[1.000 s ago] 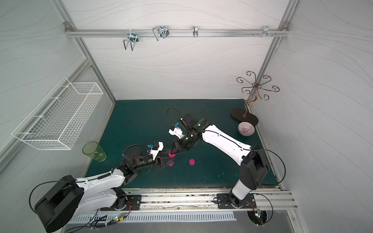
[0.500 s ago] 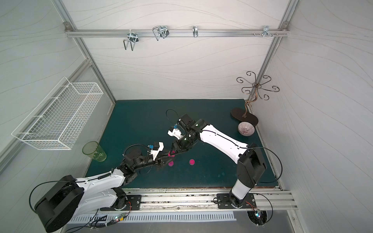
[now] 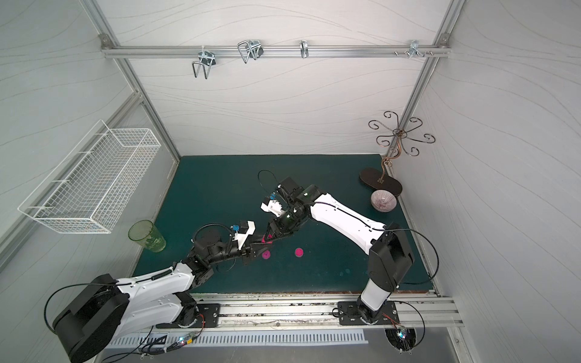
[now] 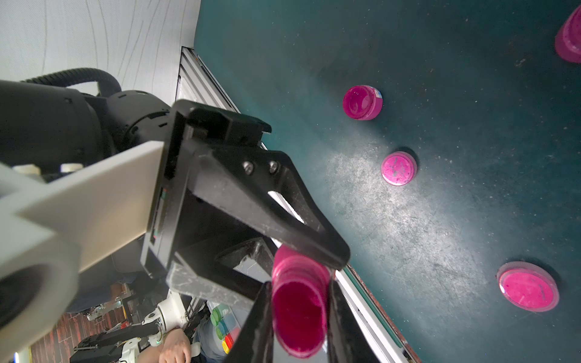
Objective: Close the paint jar lid
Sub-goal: Pick up the paint jar from the center of the board.
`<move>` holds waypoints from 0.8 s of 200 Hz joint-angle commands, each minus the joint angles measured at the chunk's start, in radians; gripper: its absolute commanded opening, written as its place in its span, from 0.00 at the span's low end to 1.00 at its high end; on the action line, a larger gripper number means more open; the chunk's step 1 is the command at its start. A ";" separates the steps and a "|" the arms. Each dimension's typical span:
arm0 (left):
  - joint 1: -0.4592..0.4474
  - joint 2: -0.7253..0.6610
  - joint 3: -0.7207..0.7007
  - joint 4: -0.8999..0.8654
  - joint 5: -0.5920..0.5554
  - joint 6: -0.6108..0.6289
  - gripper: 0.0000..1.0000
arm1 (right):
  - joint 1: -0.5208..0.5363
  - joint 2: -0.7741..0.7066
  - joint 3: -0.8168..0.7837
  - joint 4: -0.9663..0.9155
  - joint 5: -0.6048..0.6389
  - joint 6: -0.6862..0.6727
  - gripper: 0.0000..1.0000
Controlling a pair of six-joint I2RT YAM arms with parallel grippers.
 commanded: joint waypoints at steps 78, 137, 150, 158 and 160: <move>-0.005 -0.124 0.000 0.013 -0.056 0.051 0.00 | -0.070 -0.261 -0.084 0.023 0.042 -0.003 0.80; -0.007 -0.179 -0.014 -0.003 -0.088 0.052 0.00 | -0.122 -0.296 -0.261 -0.075 0.366 0.018 0.81; -0.007 -0.189 -0.015 -0.007 -0.093 0.054 0.00 | -0.095 -0.257 -0.302 -0.059 0.434 0.022 0.81; -0.006 -0.195 -0.015 -0.008 -0.096 0.054 0.00 | -0.071 -0.230 -0.318 -0.048 0.481 0.028 0.81; -0.007 -0.196 -0.015 -0.008 -0.096 0.054 0.00 | -0.065 -0.221 -0.321 -0.044 0.487 0.030 0.81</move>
